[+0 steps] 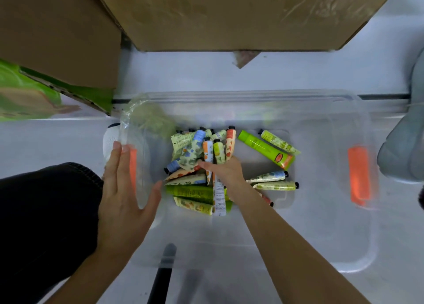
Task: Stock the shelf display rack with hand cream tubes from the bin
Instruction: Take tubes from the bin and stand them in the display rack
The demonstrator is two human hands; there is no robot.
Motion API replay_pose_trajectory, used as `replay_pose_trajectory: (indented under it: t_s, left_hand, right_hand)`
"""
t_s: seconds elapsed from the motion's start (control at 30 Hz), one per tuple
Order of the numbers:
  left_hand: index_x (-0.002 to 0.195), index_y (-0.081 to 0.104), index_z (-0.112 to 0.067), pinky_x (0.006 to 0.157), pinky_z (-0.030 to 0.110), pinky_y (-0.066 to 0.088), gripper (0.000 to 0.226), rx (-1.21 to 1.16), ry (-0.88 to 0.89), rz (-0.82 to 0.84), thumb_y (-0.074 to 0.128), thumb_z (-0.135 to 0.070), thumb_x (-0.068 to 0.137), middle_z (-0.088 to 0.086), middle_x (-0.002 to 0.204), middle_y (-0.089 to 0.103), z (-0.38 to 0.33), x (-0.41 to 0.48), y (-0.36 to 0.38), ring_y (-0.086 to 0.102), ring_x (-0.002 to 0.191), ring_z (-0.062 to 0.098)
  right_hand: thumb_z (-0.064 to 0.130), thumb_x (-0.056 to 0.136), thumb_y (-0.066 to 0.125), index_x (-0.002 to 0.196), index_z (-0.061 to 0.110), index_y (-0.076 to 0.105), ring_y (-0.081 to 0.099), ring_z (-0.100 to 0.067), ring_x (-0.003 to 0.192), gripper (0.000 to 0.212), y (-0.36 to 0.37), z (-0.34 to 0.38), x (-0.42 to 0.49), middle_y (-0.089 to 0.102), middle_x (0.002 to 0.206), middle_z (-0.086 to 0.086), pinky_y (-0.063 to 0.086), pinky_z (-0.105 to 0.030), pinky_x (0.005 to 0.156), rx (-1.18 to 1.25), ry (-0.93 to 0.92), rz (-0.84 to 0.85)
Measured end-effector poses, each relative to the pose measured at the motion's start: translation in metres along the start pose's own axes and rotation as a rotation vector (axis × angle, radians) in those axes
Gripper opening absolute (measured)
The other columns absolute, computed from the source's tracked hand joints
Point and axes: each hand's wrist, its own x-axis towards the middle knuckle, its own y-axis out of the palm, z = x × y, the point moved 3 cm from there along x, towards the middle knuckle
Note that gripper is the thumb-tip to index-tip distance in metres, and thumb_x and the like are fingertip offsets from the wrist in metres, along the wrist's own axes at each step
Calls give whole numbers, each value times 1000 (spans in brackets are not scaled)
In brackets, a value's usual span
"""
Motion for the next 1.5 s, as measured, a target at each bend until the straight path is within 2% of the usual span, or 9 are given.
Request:
replay_pose_trajectory:
  t_s: [0.1, 0.4, 0.57, 0.67, 0.8, 0.93, 1.07, 1.3, 1.5]
  left_hand:
    - [147, 25, -10, 99, 52, 44, 77, -3, -14, -2, 46, -49, 84, -12, 155, 10, 1, 0, 0, 29, 141, 24]
    - [147, 25, -8, 104, 55, 39, 77, -8, -50, 47, 46, -48, 85, 2, 157, 16, 2, 0, 1, 25, 142, 24]
    - [144, 29, -3, 109, 59, 28, 75, 38, -18, 54, 42, -49, 86, 13, 154, 25, -2, 2, -3, 29, 138, 30]
    - [143, 32, -4, 115, 47, 16, 73, 23, -34, 17, 41, -49, 87, 13, 153, 29, -18, 4, -10, 25, 140, 25]
    - [140, 40, -10, 106, 8, 18, 62, -405, -242, 149, 48, -50, 92, -4, 142, 41, -66, 1, -22, 28, 128, -5]
    - [123, 57, -22, 93, 21, 46, 55, -1117, -757, 471, 31, -58, 91, -3, 118, 64, -116, -13, 0, 59, 106, 8]
    - [114, 59, -25, 106, 28, 36, 55, -1341, -706, 490, 36, -64, 83, 0, 127, 61, -140, 1, -19, 53, 117, 9]
    - [96, 64, -12, 74, 32, 46, 61, -1535, -699, 438, 18, -51, 96, 4, 81, 76, -160, 41, -66, 71, 76, 10]
    - [96, 73, -15, 82, 37, 47, 68, -1631, -522, 458, 26, -62, 81, 11, 97, 74, -179, 58, -121, 71, 88, 15]
  right_hand:
    - [39, 50, 90, 103, 14, 60, 66, -19, 89, 66, 0, -2, 1, 69, 96, -2, 55, -38, 80, -27, 11, -28]
    - [10, 77, 75, 90, 8, 68, 71, -22, 73, 15, -31, -6, -25, 73, 85, -10, 58, -38, 72, 180, 88, 147]
    - [11, 79, 73, 85, 7, 69, 59, -14, 55, 8, -31, 11, -53, 66, 70, -7, 48, -25, 54, 244, 113, 275]
    - [16, 82, 70, 82, 5, 67, 57, -15, 52, 11, -37, 27, -79, 64, 65, -6, 47, -23, 50, 292, 75, 283]
    - [18, 79, 70, 83, 5, 63, 57, -17, 54, 16, -38, 57, -130, 61, 67, -6, 48, -25, 52, 541, -18, 292]
    - [19, 77, 68, 86, 7, 63, 59, -16, 59, 16, -28, 82, -165, 61, 70, -6, 52, -28, 56, 803, -46, 293]
    - [19, 77, 69, 86, 7, 65, 60, -17, 64, 15, -25, 116, -197, 63, 72, -7, 52, -29, 63, 800, -98, 321]
    - [19, 76, 65, 77, 6, 68, 60, -21, 65, 14, -25, 164, -251, 62, 73, -12, 50, -31, 66, 683, -308, 433]
    - [22, 82, 62, 88, 3, 68, 63, -22, 74, 21, -21, 203, -299, 64, 80, -13, 53, -29, 70, 539, -465, 536]
